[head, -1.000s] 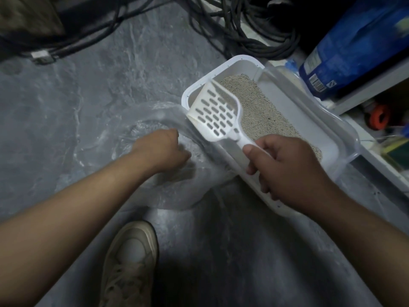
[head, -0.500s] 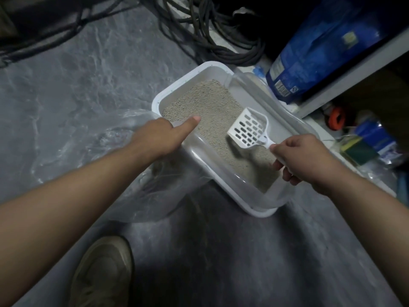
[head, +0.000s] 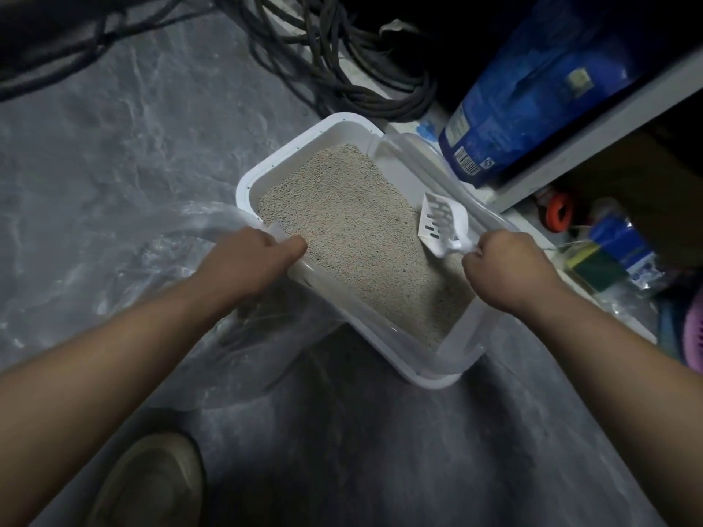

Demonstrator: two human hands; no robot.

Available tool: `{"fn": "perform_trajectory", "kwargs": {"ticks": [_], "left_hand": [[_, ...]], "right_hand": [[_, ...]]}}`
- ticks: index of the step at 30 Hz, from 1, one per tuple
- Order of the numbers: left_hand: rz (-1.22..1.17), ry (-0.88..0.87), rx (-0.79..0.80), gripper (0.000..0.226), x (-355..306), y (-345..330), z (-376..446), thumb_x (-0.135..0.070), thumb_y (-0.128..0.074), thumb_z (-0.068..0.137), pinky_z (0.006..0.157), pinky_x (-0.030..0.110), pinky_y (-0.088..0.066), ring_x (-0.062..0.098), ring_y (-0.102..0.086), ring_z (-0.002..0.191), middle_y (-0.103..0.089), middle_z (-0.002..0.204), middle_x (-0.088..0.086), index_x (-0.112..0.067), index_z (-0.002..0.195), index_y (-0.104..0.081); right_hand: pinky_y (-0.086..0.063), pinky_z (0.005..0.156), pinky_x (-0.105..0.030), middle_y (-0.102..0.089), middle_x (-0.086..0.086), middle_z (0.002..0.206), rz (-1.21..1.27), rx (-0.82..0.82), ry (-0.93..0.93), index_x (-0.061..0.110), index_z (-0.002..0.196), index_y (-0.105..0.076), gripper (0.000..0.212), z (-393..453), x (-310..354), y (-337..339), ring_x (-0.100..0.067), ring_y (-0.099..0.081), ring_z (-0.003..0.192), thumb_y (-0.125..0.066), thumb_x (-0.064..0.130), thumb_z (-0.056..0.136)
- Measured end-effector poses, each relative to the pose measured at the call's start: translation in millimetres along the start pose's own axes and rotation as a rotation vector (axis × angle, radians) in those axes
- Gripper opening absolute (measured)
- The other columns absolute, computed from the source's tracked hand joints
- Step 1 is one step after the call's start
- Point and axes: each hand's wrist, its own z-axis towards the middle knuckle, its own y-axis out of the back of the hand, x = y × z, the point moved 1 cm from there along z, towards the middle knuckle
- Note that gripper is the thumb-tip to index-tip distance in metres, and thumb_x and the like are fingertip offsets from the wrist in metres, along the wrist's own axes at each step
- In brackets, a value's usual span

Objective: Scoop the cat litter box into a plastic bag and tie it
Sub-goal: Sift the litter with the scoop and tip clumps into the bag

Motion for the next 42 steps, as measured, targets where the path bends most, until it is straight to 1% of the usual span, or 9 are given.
{"fn": "perform_trajectory", "kwargs": {"ticks": [7,13,16,19,21,24,31,38,42], "left_hand": [[-0.024,-0.025,0.005,0.054,7.3,-0.2,-0.5,-0.056,-0.055,0.086,0.063,0.048,-0.060,0.031,-0.067,0.052,-0.073,0.073,0.015,-0.004,0.077,-0.070],[-0.002,-0.027,0.012,0.051,3.7,1.4,-1.6,-0.049,-0.055,0.092,0.070,0.049,-0.061,0.032,-0.068,0.061,-0.073,0.076,0.016,-0.002,0.077,-0.070],[-0.004,-0.032,0.015,0.048,4.0,0.9,-3.1,-0.046,-0.055,0.093,0.073,0.048,-0.059,0.032,-0.068,0.064,-0.072,0.077,0.017,-0.002,0.077,-0.070],[0.006,-0.041,0.020,0.047,4.0,1.0,-4.6,-0.044,-0.053,0.094,0.074,0.047,-0.058,0.031,-0.066,0.063,-0.072,0.078,0.016,-0.004,0.076,-0.069],[0.014,-0.043,0.027,0.047,3.0,1.9,-4.9,-0.043,-0.052,0.095,0.074,0.046,-0.058,0.029,-0.065,0.062,-0.072,0.079,0.016,-0.004,0.076,-0.070],[0.030,-0.055,0.042,0.045,1.1,2.0,-4.7,-0.039,-0.051,0.097,0.076,0.048,-0.059,0.032,-0.066,0.067,-0.072,0.081,0.019,-0.001,0.079,-0.070],[0.011,-0.029,0.039,0.041,4.6,2.8,-5.0,-0.038,-0.056,0.094,0.068,0.047,-0.061,0.032,-0.069,0.058,-0.073,0.076,0.015,-0.003,0.078,-0.070],[-0.008,-0.033,0.041,0.039,5.3,2.8,-6.6,-0.034,-0.055,0.095,0.067,0.045,-0.061,0.031,-0.067,0.054,-0.073,0.075,0.016,-0.004,0.075,-0.068],[-0.007,-0.037,0.042,0.038,4.8,2.4,-8.0,-0.034,-0.054,0.095,0.070,0.047,-0.062,0.030,-0.067,0.056,-0.072,0.073,0.015,-0.006,0.073,-0.068]], "right_hand": [[-0.044,0.065,-0.033,-0.050,-0.006,0.079,-0.193,-0.021,0.066,0.014,0.091,-0.054,0.008,13.2,13.2,-0.6,-0.028,-0.053,0.077,-0.049,0.017,0.095],[-0.039,0.059,-0.029,-0.058,-0.011,0.080,0.005,0.078,0.017,0.014,0.074,-0.052,0.020,29.7,20.8,-1.7,-0.027,-0.055,0.073,-0.051,0.021,0.092],[-0.032,0.051,-0.027,-0.057,-0.012,0.076,-0.020,0.062,0.036,0.010,0.071,-0.053,0.024,26.3,19.5,10.3,-0.026,-0.054,0.069,-0.053,0.021,0.092],[-0.047,0.052,-0.031,-0.067,-0.017,0.079,-0.033,0.064,0.027,0.003,0.078,-0.064,0.025,20.7,16.0,29.5,-0.028,-0.063,0.068,-0.055,0.021,0.092],[-0.052,0.046,-0.032,-0.072,-0.015,0.071,0.072,0.196,-0.054,-0.002,0.083,-0.067,0.025,15.5,12.5,44.8,-0.023,-0.063,0.052,-0.055,0.017,0.093],[-0.035,0.037,-0.022,-0.066,-0.012,0.057,0.093,0.436,-0.176,-0.010,0.085,-0.067,0.024,6.4,8.7,63.8,-0.016,-0.043,0.035,-0.056,0.009,0.093],[-0.033,0.040,-0.019,-0.062,-0.017,0.057,-0.127,0.621,-0.173,-0.007,0.079,-0.064,0.025,-6.1,22.1,45.2,-0.019,-0.042,0.035,-0.047,0.006,0.091],[-0.024,0.036,-0.014,-0.046,-0.006,0.039,-0.013,0.844,-0.191,0.002,0.064,-0.054,0.034,-26.3,40.8,17.2,-0.012,-0.034,0.028,-0.042,0.007,0.096],[-0.024,0.036,-0.015,-0.051,-0.004,0.048,0.077,0.877,-0.293,0.003,0.074,-0.057,0.028,-30.3,32.7,13.7,-0.014,-0.037,0.036,-0.043,0.015,0.095]]}}
